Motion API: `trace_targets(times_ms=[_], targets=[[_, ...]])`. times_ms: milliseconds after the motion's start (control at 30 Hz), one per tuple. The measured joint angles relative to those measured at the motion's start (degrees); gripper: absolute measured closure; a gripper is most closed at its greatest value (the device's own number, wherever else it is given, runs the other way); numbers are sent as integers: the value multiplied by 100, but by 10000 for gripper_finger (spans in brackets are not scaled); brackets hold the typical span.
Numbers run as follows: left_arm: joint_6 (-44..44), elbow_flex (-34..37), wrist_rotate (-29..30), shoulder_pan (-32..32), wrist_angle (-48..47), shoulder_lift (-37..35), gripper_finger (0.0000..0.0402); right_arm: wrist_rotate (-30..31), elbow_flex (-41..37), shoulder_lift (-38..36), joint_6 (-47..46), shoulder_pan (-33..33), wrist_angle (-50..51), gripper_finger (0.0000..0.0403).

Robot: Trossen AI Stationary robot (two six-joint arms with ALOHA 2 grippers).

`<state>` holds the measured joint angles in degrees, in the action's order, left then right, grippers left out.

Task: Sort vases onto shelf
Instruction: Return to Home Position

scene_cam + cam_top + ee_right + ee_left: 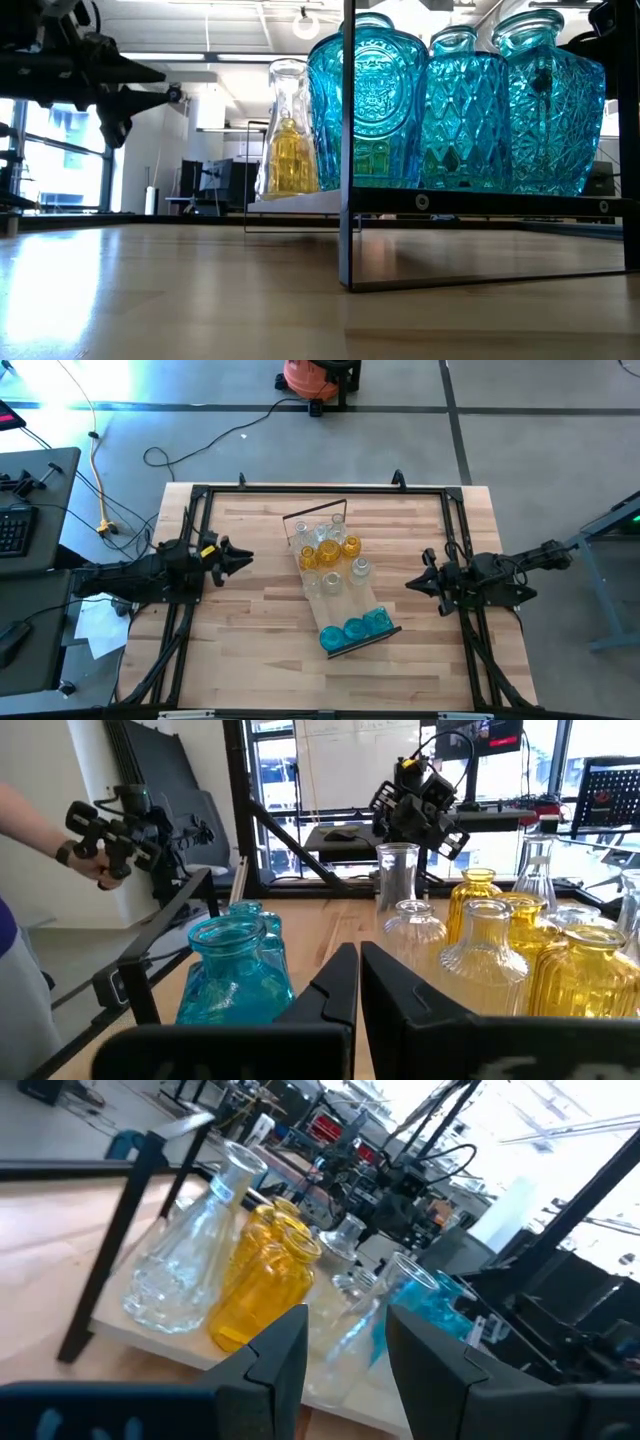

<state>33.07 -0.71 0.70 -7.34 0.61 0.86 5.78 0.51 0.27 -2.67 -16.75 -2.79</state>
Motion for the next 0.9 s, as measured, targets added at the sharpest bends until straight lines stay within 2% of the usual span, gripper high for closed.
trace_targets(times_ms=[467, 900], targets=[[86, 0, 20, 291, -11, 1, 275, -25, -2, 0, 1117, 0, 92, 402], [272, 0, 7, 289, -14, 9, 275, -20, -4, 2, 699, 0, 92, 402]])
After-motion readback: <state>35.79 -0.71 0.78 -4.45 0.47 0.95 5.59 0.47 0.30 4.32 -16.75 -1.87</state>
